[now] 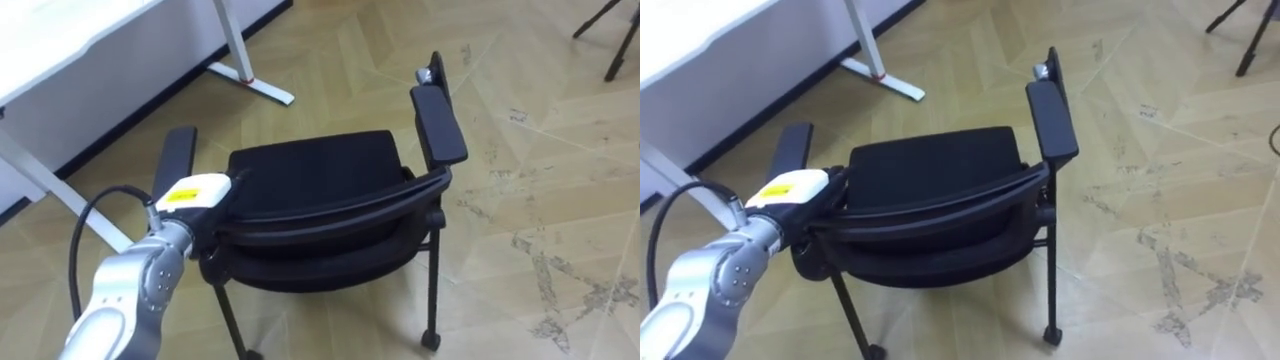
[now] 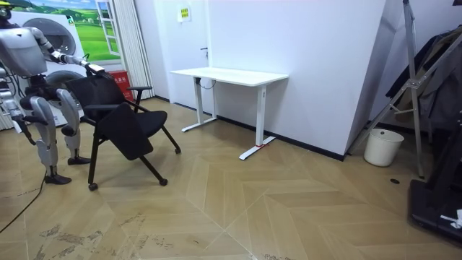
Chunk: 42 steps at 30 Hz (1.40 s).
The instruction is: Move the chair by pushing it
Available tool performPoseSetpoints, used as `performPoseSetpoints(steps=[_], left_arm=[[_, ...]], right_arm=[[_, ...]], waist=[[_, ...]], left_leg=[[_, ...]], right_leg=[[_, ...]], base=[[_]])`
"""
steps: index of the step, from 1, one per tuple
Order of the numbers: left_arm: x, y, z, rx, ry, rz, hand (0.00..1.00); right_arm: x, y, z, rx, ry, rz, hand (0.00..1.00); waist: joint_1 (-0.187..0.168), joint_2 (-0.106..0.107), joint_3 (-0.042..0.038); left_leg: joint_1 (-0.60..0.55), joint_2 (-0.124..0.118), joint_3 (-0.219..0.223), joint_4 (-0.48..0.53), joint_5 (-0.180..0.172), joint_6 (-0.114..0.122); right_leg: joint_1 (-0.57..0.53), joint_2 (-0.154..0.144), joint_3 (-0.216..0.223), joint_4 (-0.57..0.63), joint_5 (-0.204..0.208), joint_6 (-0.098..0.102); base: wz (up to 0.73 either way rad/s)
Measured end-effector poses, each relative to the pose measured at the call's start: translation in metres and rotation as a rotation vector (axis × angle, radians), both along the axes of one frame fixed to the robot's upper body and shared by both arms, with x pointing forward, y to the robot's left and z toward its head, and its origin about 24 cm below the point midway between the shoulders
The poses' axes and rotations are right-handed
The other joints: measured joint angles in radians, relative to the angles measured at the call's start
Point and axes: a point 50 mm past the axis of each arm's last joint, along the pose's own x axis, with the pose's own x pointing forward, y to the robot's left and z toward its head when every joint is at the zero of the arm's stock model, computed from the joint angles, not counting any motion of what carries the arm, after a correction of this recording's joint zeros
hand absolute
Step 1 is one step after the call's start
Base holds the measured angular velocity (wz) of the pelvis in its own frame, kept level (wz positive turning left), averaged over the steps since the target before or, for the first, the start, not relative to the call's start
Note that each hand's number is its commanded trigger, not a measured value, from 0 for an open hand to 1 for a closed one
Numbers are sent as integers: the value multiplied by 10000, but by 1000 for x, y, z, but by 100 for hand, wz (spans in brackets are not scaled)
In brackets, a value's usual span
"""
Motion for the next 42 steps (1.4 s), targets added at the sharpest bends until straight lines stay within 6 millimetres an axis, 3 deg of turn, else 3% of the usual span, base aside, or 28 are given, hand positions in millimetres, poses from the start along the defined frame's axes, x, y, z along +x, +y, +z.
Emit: performPoseSetpoints(steps=[4, 5, 6, 15, 42], left_arm=[[0, 3, -5, 112, -87, 159, 3], [-1, 3, -6, 199, -146, 177, 47], [-3, 3, -8, 239, -238, 220, 100], [-6, 6, -13, 515, -563, 380, 100], [-5, 4, -18, 656, -1257, -67, 100]], right_arm=[[-2, -2, 1, -98, 115, 192, 0], [-3, -3, 1, -162, 173, 227, 0], [-4, -4, 1, -208, 192, 247, 0], [2, -5, 4, -337, -92, 435, 0], [5, -6, 5, -707, 20, 768, 0]], waist=[[-23, -26, 1], [-19, -37, -5], [12, -53, -10], [46, -300, -74], [41, -344, -98]], left_leg=[[39, 7, 79, 0, 3, -3], [72, 7, 103, -25, 3, -3], [134, 7, 144, -74, 6, -2], [343, 9, 411, -92, 12, -6], [211, 9, 408, 16, 11, -5]], right_leg=[[-27, 21, 143, 2, -40, 1], [-24, 22, 172, 3, -41, 2], [-17, 26, 219, 2, -44, 5], [139, 15, 335, -42, -83, 13], [52, 24, 393, -12, -110, 8]], base=[[-7], [-8], [-8], [-3], [0]])
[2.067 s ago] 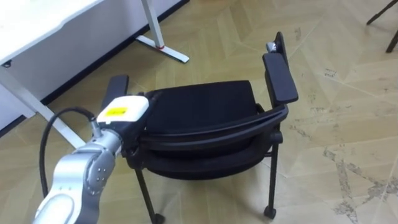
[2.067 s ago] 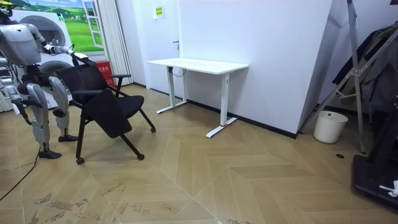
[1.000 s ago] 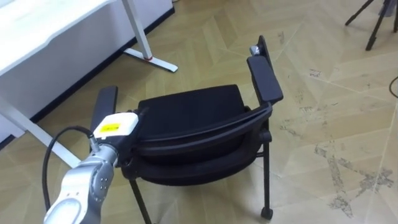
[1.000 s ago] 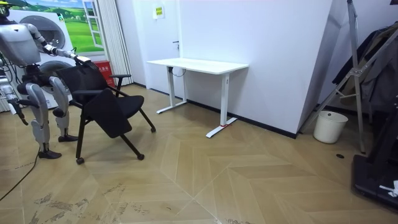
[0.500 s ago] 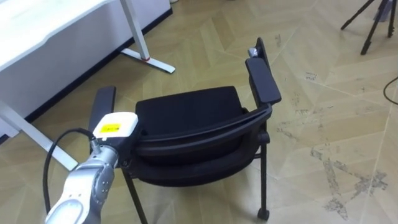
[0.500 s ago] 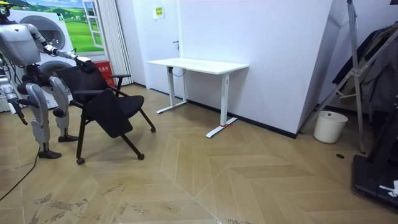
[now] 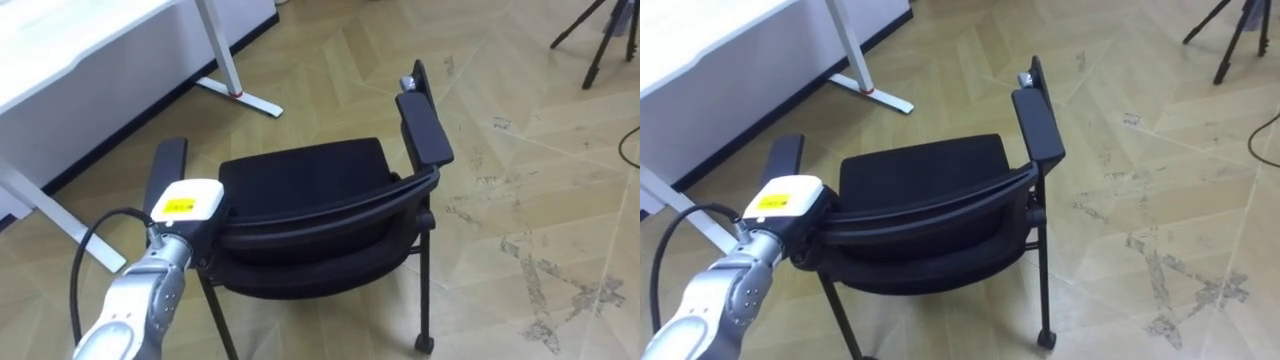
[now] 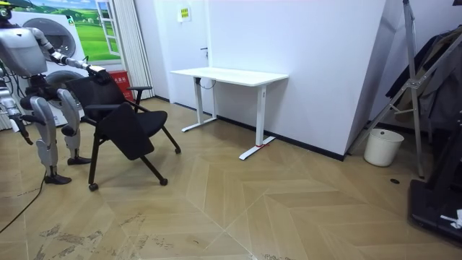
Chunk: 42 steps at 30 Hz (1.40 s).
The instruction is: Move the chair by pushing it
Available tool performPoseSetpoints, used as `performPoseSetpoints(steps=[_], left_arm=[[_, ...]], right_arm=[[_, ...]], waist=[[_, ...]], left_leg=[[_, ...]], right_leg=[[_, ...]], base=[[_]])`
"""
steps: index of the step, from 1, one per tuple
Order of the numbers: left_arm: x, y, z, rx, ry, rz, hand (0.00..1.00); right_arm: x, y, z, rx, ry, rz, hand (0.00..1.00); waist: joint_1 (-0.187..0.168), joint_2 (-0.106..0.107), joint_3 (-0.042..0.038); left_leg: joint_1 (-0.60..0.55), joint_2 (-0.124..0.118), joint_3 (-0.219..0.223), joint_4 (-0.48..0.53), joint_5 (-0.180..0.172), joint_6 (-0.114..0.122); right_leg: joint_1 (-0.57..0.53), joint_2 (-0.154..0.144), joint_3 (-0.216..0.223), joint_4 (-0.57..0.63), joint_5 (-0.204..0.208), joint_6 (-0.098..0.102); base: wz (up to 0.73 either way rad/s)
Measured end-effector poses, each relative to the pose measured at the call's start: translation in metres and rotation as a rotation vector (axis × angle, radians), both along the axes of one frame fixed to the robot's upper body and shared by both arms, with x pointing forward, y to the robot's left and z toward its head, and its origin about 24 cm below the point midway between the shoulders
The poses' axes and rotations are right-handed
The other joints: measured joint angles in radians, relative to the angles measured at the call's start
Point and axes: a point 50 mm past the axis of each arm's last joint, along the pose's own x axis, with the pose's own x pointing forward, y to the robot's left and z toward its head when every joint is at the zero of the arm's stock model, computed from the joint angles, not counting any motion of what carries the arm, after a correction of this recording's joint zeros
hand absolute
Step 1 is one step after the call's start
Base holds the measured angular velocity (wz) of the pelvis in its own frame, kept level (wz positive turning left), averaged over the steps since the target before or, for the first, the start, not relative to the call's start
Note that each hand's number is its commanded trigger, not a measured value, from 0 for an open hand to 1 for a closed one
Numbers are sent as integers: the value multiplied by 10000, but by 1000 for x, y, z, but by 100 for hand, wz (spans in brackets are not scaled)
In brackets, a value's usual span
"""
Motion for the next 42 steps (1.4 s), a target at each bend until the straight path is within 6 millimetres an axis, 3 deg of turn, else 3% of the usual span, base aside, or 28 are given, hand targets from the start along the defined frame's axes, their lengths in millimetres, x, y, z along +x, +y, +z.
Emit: performPoseSetpoints(steps=[7, 13, 18, 22, 27, 31, 42], left_arm=[[1, 3, 1, 129, -65, -54, 100], [-1, 4, 4, 119, -168, -46, 100], [-2, 6, 7, 197, -268, -178, 100], [-1, 7, 11, 292, -413, -260, 100], [1, 7, 11, 314, -421, -291, 100], [2, 7, 13, 265, -497, -463, 100], [1, 3, 12, 96, -797, -972, 100]], right_arm=[[7, -6, 3, -428, -191, -487, 0], [17, -38, 20, -1831, -714, -1236, 0], [54, -74, 57, -4150, -1918, -1196, 0], [86, -83, 88, -5238, -3483, -1194, 0], [124, -71, 125, -6217, -5371, 133, 0], [142, -59, 149, -7067, -6317, 1362, 0], [162, -27, 190, -8214, -8279, 3555, 0]], waist=[[-33, -256, 10], [-37, -336, 0], [14, -535, -48], [61, -678, -108], [232, -706, -89], [361, -714, -77], [811, -695, -50]], left_leg=[[89, -2, -5, -12, 0, 0], [102, -14, 1, -84, 1, 2], [84, -14, 84, -61, 1, 2], [-86, -12, 110, 7, 1, 2], [-62, 18, 277, 2, 2, 3], [-82, 57, 587, -2, 1, 3], [108, 91, 934, -222, 2, 2]], right_leg=[[76, -3, -4, -9, -3, 2], [91, -6, 14, 20, -3, 2], [14, -14, 63, 44, -3, 2], [-191, -12, 128, 81, 5, 7], [-261, -3, 255, 208, 8, 1], [-298, 16, 352, 196, 22, -8], [-276, 26, 400, 222, 25, -13]], base=[[0], [0], [-2], [-2], [-8], [-7], [-3]])
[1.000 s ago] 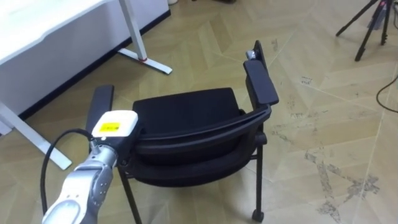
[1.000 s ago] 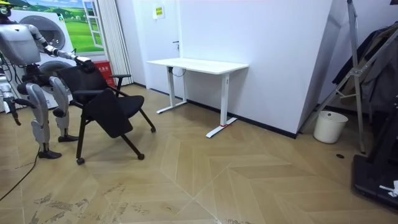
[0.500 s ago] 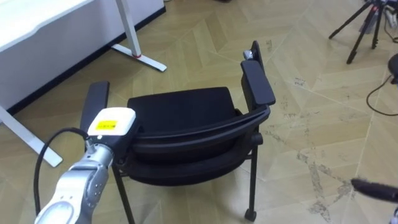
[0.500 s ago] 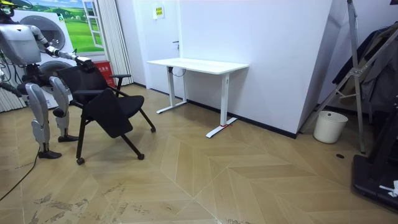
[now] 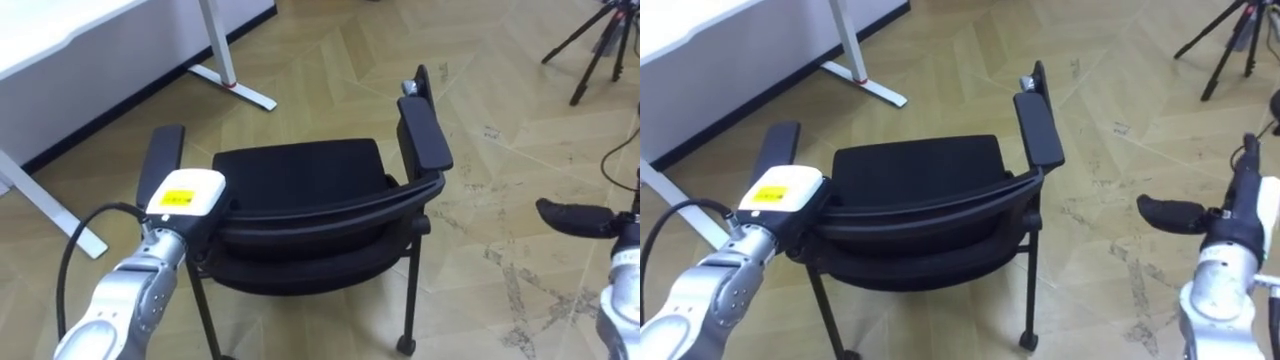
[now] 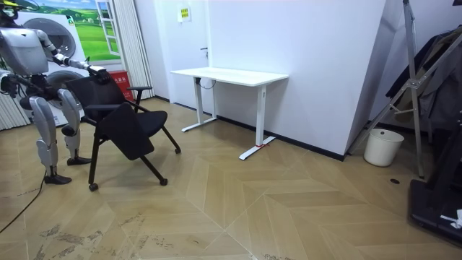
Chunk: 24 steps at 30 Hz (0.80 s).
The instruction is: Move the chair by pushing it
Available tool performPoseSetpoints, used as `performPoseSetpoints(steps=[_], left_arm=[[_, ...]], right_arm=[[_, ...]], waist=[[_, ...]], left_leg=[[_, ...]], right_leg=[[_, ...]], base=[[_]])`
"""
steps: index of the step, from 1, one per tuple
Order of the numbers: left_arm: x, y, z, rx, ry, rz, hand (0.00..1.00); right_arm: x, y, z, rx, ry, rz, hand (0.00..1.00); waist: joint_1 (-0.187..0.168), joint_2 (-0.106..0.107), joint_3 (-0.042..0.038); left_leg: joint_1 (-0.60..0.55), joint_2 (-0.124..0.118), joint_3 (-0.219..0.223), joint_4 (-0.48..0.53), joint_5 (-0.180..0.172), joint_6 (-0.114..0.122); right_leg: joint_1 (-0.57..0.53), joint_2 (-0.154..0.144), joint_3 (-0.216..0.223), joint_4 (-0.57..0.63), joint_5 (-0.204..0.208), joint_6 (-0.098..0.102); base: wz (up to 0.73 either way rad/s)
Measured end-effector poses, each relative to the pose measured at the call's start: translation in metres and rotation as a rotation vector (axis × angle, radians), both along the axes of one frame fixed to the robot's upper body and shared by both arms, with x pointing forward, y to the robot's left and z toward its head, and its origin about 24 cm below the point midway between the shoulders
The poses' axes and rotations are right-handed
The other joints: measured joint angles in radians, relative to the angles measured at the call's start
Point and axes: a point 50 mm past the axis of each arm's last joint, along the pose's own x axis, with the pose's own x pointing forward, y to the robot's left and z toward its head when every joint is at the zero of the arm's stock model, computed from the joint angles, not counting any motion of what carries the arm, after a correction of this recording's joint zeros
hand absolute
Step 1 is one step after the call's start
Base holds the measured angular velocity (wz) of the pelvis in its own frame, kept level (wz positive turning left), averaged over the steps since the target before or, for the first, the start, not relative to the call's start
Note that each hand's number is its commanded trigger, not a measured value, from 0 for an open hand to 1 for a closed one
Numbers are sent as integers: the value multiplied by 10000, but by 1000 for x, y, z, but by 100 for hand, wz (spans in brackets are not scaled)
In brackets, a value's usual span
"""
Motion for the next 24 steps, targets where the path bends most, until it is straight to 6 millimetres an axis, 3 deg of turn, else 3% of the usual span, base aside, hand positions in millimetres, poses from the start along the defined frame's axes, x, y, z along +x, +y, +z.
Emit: performPoseSetpoints(steps=[6, 19, 24], left_arm=[[1, 1, 2, 73, -106, -84, 100], [7, 1, 3, 113, -163, -469, 100], [10, 0, 8, 167, -330, -672, 100]], right_arm=[[9, 19, 22, -1041, -385, 1542, 0], [13, 23, 25, -3867, 1187, 3241, 0], [14, 26, 23, -4325, 1964, 4053, 0]], waist=[[14, -146, 48], [174, -223, 70], [283, -339, 139]], left_leg=[[-10, 4, -1, -2, 0, 0], [21, 18, -2, 34, 0, 1], [-5, 63, -3, 66, -1, -1]], right_leg=[[10, 1, -3, -5, 0, 0], [13, 9, -13, -10, 17, -19], [-7, 49, -23, -11, 36, -49]], base=[[0], [0], [0]])
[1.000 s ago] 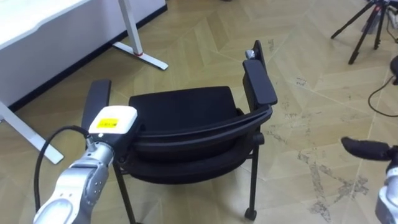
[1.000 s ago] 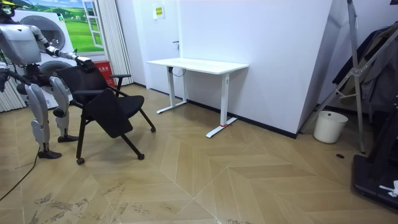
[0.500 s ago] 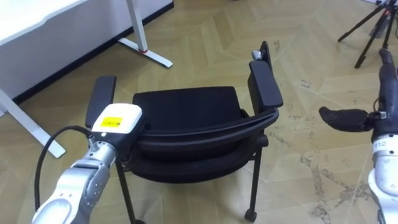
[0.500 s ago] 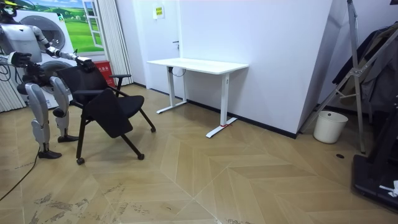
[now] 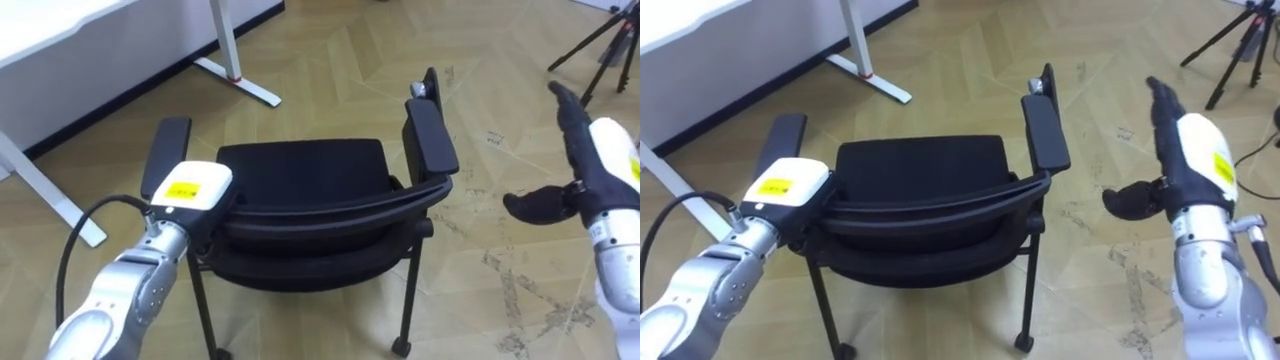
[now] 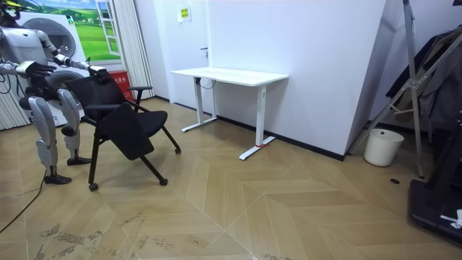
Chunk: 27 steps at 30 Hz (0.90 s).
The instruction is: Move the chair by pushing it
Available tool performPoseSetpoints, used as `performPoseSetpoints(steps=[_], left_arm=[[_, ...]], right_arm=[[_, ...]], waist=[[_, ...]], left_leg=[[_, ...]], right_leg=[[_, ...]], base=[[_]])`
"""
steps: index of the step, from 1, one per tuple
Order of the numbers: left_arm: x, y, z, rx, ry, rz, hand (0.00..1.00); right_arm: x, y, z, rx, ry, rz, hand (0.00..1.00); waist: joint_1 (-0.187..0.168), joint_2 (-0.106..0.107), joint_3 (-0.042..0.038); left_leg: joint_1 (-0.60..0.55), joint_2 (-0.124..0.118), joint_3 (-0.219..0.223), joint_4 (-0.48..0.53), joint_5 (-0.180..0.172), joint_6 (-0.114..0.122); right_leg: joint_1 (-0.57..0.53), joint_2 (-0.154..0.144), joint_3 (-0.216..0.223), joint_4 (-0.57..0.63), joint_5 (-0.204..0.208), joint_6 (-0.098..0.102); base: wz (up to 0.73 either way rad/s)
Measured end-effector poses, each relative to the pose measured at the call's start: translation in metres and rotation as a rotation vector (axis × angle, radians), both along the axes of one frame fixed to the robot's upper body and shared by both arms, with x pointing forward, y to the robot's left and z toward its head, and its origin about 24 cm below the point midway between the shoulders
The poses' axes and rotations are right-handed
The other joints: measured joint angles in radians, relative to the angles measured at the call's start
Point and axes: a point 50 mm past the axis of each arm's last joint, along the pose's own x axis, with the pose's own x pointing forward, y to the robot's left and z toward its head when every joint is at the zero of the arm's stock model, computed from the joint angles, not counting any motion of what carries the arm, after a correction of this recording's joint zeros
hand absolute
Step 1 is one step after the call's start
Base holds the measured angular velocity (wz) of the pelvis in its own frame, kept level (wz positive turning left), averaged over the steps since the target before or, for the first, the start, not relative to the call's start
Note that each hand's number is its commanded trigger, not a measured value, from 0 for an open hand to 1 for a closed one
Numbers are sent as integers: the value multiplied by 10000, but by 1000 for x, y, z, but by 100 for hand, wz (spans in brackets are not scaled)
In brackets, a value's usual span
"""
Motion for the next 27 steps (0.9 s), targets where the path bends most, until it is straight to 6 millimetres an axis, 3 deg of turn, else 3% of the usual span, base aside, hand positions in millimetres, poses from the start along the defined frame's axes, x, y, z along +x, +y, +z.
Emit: performPoseSetpoints(steps=[12, 19, 27], left_arm=[[5, -3, 6, 29, -215, -644, 100], [5, -3, 5, 6, -292, -655, 100], [5, -1, 5, 52, -244, -733, 100]], right_arm=[[3, 10, 6, -1143, 985, 1714, 0], [4, 18, 6, -1409, 1388, 2372, 0], [24, 54, 17, -1855, 1306, 3951, 0]], waist=[[273, -212, -53], [283, -217, -61], [330, -259, -33]], left_leg=[[-28, -3, -163, 5, 5, -8], [-51, -2, -180, -3, 5, -8], [11, 12, -144, -76, 16, -25]], right_leg=[[27, 5, -81, -2, 1, -2], [20, 5, -111, -2, 3, -5], [18, 34, -49, 25, 4, -7]], base=[[2], [0], [-1]])
